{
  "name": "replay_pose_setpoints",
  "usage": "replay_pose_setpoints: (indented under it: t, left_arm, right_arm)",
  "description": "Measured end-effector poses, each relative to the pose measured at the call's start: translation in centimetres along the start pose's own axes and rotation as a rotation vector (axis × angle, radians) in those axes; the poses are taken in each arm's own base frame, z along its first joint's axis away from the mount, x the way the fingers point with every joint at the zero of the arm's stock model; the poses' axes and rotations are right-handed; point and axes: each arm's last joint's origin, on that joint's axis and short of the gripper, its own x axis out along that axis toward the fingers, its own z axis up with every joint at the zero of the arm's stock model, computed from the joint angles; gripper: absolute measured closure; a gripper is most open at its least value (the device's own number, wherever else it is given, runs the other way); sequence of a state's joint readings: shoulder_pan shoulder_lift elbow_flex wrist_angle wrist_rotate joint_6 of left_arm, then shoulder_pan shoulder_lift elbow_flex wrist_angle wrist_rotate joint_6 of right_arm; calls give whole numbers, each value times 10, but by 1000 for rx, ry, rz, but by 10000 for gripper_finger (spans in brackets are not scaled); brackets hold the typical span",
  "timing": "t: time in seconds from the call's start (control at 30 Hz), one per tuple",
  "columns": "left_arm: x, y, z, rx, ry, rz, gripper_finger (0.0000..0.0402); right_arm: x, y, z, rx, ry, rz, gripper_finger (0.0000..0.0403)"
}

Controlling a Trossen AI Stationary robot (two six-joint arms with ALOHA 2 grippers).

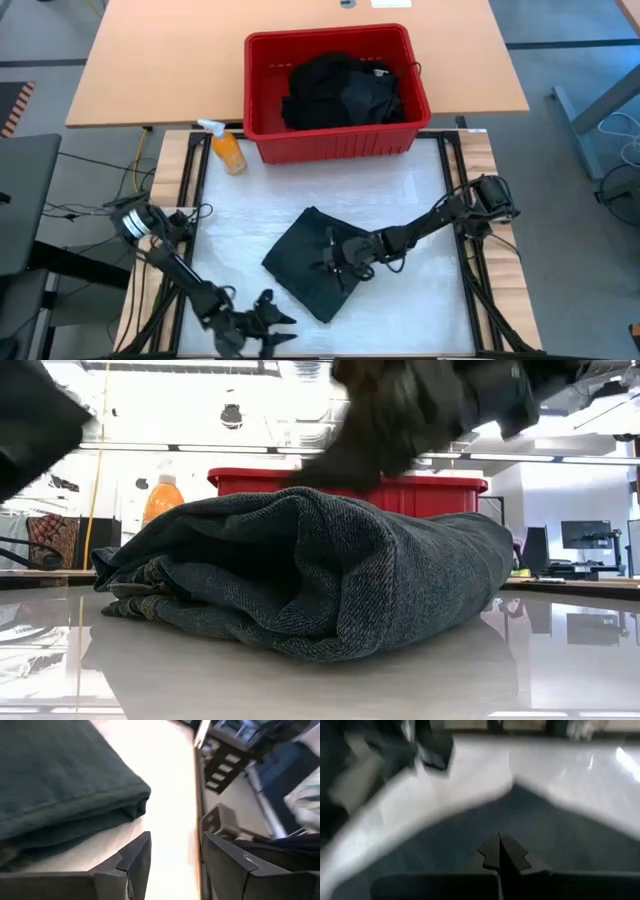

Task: Fold Laundry from Bin
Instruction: Fold the dark blue pants

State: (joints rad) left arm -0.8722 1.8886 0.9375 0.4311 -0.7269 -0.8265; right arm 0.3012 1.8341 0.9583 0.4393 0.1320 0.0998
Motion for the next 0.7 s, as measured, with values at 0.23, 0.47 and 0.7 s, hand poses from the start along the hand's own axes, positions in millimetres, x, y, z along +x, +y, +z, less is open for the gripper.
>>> replay_pose_setpoints:
  t: [0.23,0.47,0.7]
  left_arm:
    - [28,19,-1,28,132,183,237]
    - [15,46,12,120,204,430,237]
    - [9,77,35,226,242,639,237]
  right_arm:
    - [-1,-7,-16,90,165,-38,386]
    - [-8,23,-28,199,261,-46,386]
    - [-15,33,-14,225,205,-66,386]
